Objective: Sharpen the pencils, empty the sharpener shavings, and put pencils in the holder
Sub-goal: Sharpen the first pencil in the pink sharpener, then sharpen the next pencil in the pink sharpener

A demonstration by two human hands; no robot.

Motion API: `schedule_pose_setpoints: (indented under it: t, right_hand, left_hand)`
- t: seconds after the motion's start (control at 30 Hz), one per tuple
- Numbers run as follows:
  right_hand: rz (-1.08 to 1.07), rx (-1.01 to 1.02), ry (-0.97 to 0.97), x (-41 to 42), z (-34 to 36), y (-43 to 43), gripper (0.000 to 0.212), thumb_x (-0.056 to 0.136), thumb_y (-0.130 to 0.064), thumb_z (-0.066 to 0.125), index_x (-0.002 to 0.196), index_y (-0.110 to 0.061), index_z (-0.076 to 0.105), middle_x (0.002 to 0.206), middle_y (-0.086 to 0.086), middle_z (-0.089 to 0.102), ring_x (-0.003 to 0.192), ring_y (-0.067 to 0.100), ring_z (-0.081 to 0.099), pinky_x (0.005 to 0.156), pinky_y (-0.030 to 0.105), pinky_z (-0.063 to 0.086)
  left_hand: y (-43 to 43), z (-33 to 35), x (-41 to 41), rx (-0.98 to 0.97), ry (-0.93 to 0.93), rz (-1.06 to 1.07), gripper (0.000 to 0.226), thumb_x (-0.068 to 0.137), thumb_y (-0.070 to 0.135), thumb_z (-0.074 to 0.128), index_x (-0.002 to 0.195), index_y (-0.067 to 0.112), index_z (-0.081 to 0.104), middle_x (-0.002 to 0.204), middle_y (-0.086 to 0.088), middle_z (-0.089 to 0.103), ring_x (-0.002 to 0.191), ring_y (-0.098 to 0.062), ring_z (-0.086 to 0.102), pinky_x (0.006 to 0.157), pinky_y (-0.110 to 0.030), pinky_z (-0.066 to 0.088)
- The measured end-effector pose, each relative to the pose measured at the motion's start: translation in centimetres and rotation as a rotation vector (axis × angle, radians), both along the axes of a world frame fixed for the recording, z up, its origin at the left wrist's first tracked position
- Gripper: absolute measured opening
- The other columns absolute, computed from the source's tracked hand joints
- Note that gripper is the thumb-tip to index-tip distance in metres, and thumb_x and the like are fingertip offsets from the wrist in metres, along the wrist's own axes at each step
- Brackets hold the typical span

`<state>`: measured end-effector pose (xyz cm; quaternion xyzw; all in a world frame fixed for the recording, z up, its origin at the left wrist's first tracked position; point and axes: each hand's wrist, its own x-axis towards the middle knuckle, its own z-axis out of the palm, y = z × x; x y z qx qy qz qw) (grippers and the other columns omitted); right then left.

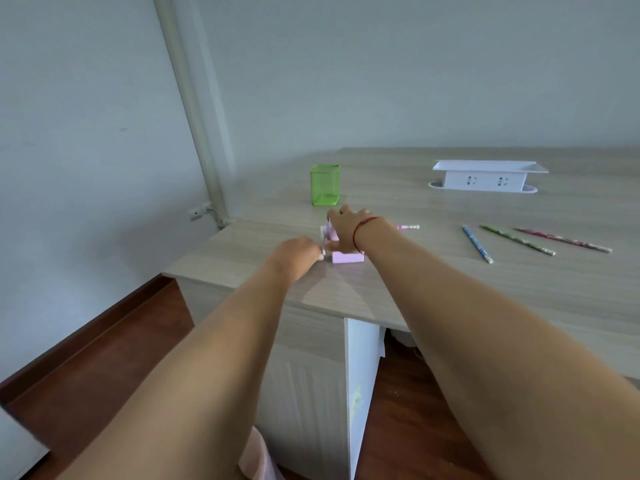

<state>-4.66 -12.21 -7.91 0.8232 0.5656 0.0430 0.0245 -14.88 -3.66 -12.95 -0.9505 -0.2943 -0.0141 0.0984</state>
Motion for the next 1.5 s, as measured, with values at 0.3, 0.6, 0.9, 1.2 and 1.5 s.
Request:
schedule_pose_setpoints:
  t: [0.3, 0.6, 0.9, 1.2, 1.5]
  right_hand:
    - [0.048, 0.153, 0.217, 1.7, -0.1, -1.0, 0.089, 0.075, -0.032, 0.076, 0.144, -0.012, 0.024, 0.14, 0.013, 0.033, 0.119, 0.039, 0.052, 0.099, 0.042, 0.046]
    - [-0.069, 0.253, 0.151, 5.8, -2.4, -4.6, 0.031, 0.097, -0.022, 0.046, 0.126, -0.015, 0.057, 0.132, 0.009, 0.057, 0.122, 0.03, 0.052, 0.099, 0.035, 0.041]
    - [-0.037, 0.245, 0.082, 4.9, -2.4, -4.2, 0.033, 0.101, -0.017, 0.033, 0.127, -0.011, 0.052, 0.134, 0.011, 0.053, 0.124, 0.03, 0.051, 0.096, 0.037, 0.04]
    - [-0.041, 0.311, 0.196, 5.8, -2.9, -5.9, 0.033, 0.102, -0.024, 0.035, 0.116, -0.011, 0.061, 0.122, 0.011, 0.061, 0.113, 0.031, 0.055, 0.089, 0.035, 0.041]
    - [-0.303, 0.247, 0.143, 11.7, -1.9, -13.9, 0.029, 0.101, -0.029, 0.04, 0.118, -0.017, 0.061, 0.125, 0.006, 0.061, 0.118, 0.028, 0.054, 0.098, 0.036, 0.042]
  left_hand:
    - [1.8, -1.1, 1.2, -0.019, -0.145, 0.062, 0.028, 0.096, 0.014, 0.041, 0.111, 0.003, 0.062, 0.115, -0.017, 0.063, 0.108, -0.035, 0.061, 0.09, -0.038, 0.048]
    - [0.0, 1.3, 0.9, 0.032, -0.251, 0.054, 0.025, 0.091, 0.015, 0.047, 0.11, 0.005, 0.059, 0.117, -0.02, 0.06, 0.106, -0.041, 0.059, 0.081, -0.04, 0.048]
    - [-3.6, 3.5, 5.6, -0.365, -0.705, 0.024, 0.033, 0.094, 0.015, 0.037, 0.063, 0.01, 0.047, 0.096, -0.024, 0.062, 0.093, -0.039, 0.057, 0.072, -0.036, 0.042]
    - [-4.6, 2.0, 5.1, -0.281, -0.815, -0.035, 0.034, 0.098, 0.017, 0.033, 0.087, -0.004, 0.057, 0.098, -0.023, 0.062, 0.093, -0.039, 0.055, 0.081, -0.047, 0.046]
    - [-4.7, 2.3, 5.4, -0.373, -0.835, 0.03, 0.031, 0.097, 0.014, 0.034, 0.073, 0.002, 0.047, 0.099, -0.029, 0.06, 0.095, -0.041, 0.054, 0.077, -0.041, 0.041]
